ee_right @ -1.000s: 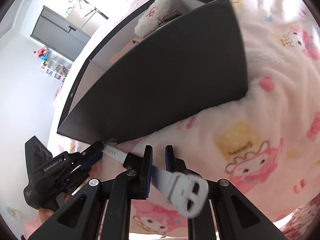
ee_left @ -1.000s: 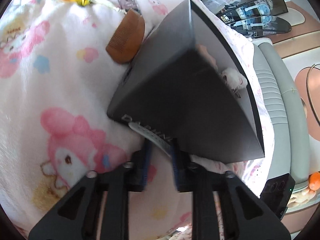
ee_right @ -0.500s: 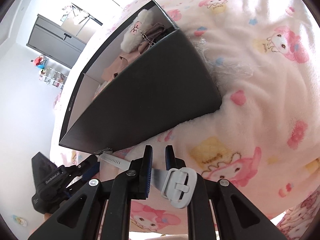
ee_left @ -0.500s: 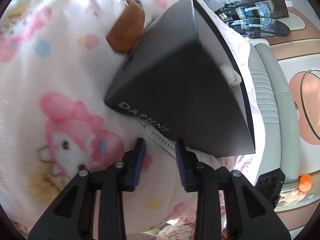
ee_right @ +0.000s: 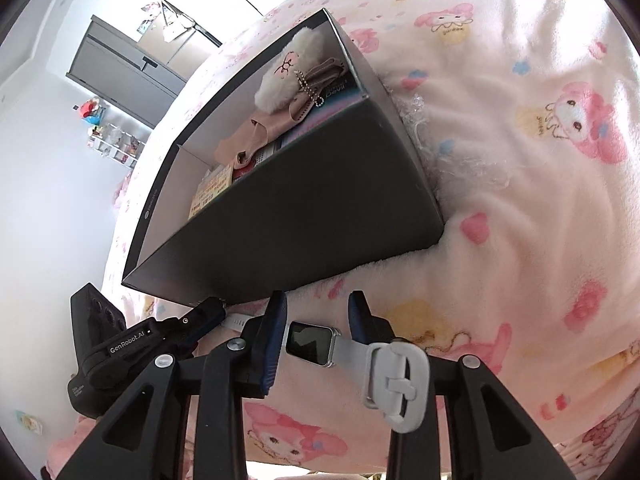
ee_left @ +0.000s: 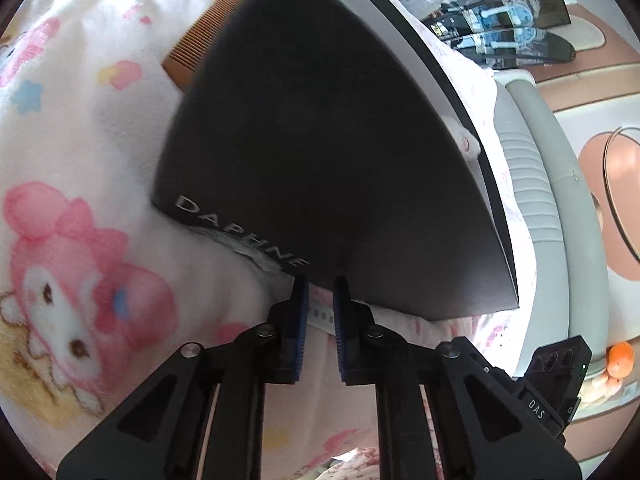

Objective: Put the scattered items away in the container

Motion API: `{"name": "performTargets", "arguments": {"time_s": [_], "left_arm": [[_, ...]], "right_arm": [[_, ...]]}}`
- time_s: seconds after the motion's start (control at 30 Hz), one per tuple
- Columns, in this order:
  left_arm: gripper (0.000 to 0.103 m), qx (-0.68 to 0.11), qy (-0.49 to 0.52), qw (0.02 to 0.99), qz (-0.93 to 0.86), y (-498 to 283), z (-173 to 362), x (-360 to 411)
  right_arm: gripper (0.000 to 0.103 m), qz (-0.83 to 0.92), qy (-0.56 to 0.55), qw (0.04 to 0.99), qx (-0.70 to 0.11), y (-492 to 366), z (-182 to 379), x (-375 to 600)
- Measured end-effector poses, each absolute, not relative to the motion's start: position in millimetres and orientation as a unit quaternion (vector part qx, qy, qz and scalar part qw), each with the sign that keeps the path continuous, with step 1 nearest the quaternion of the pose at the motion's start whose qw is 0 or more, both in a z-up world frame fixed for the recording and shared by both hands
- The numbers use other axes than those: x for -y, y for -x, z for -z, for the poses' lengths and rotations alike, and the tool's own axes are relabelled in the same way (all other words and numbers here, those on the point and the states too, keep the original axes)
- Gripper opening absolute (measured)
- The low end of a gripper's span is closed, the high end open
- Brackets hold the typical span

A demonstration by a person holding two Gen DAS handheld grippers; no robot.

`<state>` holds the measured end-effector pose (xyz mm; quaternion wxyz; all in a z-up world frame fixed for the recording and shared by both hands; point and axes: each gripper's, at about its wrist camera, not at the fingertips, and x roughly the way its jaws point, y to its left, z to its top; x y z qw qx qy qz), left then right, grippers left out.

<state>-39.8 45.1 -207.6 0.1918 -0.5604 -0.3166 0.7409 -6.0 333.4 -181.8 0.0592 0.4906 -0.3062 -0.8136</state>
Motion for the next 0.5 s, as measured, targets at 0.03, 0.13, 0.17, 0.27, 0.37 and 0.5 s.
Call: {"name": "performTargets", "arguments": {"time_s": [0.03,0.13,0.17,0.27,0.37,0.5], "left_arm": [[0.012,0.317,0.563,0.186,-0.74,38.8,206.8,-44.2],[0.013,0.333,0.575,0.181,-0.725,34.6,204.5,-38.3],[0.015,0.337,0.577,0.185,-0.72,32.3,202.7,-37.2],[0.021,0.341,0.582,0.196,-0.712,25.7,196.9,-40.8],[0.026,0.334,0.59,0.212,-0.704,24.6,196.3,-55.1],[0.028,0.321,0.585,0.2,-0.717,27.4,201.8,-68.7]], "right_arm": [[0.028,0.813,-0.491,0.056,0.309,5.8,183.0,-334.9],[0.028,0.811,-0.486,0.037,0.324,0.0,181.5,-347.6],[0.028,0.81,-0.484,0.034,0.329,-2.3,181.5,-351.7],[0.028,0.814,-0.476,0.015,0.333,-7.6,181.4,-362.0],[0.028,0.811,-0.48,0.02,0.335,-5.6,188.3,-363.8],[0.028,0.808,-0.482,0.035,0.338,-3.7,192.6,-360.6]]}}
